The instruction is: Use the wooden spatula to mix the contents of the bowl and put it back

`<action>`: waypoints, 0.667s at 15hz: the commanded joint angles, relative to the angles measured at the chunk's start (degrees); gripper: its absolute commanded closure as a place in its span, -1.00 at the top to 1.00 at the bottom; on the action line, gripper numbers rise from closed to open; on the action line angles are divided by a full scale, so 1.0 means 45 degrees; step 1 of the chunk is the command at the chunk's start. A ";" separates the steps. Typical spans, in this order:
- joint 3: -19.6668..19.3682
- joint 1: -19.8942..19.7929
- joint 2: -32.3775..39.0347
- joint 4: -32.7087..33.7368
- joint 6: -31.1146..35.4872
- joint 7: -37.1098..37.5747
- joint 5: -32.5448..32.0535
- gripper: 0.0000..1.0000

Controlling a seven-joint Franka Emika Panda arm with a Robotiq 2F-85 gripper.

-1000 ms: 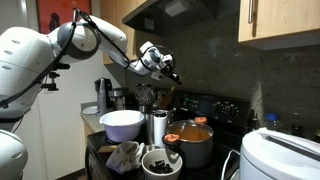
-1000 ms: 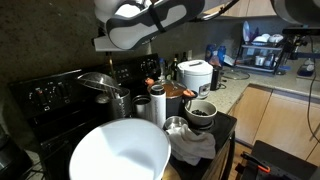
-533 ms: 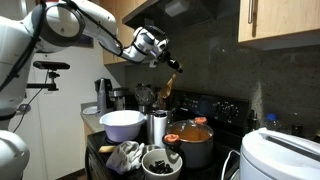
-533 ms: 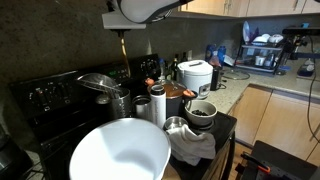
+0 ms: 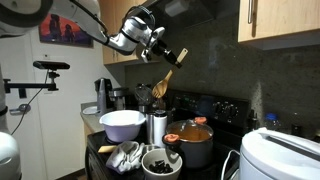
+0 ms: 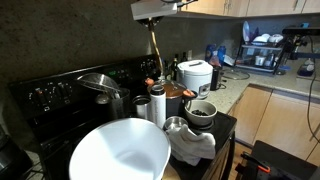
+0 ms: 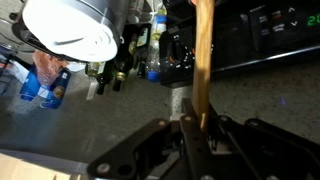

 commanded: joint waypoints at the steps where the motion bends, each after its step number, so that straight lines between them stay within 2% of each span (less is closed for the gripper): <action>1: 0.0947 -0.1101 -0.1682 -0.2398 -0.0537 0.0671 -0.0008 -0.94; 5: 0.1473 -0.1836 -0.2577 -0.4133 -0.0860 0.1687 0.0103 -0.94; 10: 0.1645 -0.2487 -0.3411 -0.5905 -0.1000 0.3404 0.0178 -0.94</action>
